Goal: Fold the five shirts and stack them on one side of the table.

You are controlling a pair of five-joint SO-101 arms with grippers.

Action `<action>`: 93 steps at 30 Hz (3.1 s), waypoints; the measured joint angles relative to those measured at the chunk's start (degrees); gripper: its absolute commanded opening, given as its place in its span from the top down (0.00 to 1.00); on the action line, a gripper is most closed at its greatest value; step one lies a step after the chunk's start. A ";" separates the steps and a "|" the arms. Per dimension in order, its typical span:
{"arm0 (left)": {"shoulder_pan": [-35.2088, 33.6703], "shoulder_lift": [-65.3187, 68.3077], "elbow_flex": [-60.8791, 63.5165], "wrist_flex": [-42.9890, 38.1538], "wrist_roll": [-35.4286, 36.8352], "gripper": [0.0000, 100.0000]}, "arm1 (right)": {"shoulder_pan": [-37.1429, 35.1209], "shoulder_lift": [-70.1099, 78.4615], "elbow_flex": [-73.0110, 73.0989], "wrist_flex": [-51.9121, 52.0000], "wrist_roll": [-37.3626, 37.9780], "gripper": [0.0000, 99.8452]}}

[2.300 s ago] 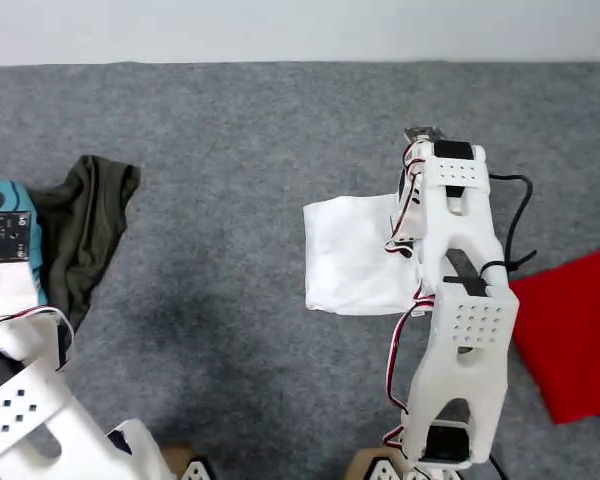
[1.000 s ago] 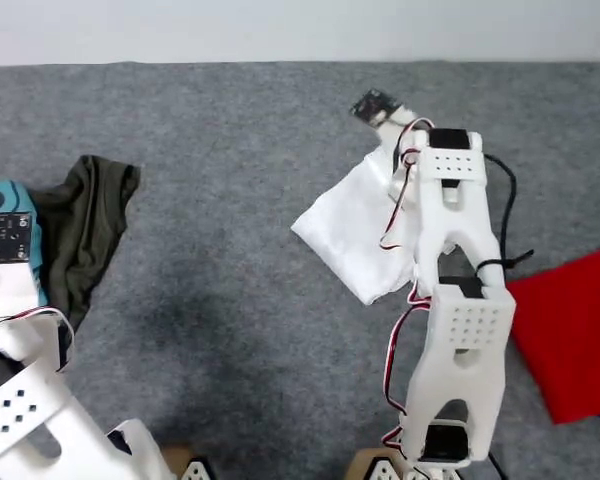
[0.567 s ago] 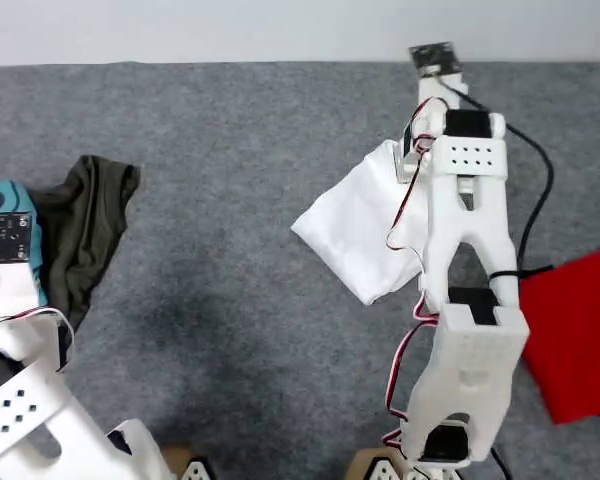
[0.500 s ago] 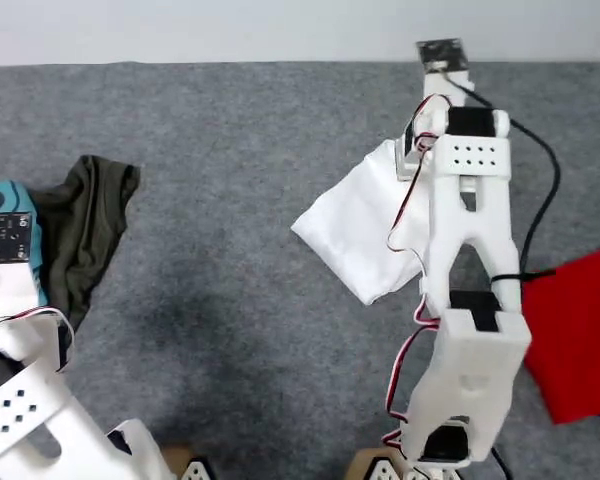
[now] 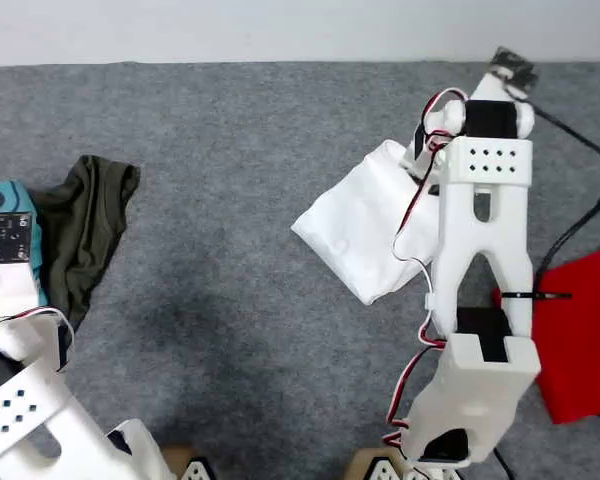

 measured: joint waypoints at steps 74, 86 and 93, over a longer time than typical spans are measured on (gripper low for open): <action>0.09 0.00 2.90 -1.85 -4.66 0.98 | 27.08 0.00 -1.93 7.38 5.80 0.99; 9.49 0.00 2.90 -1.85 -3.43 0.98 | 42.37 0.00 -1.93 7.47 19.34 0.99; 10.99 0.00 2.90 -1.85 -2.90 0.98 | 50.37 1.41 -1.93 7.47 27.34 0.99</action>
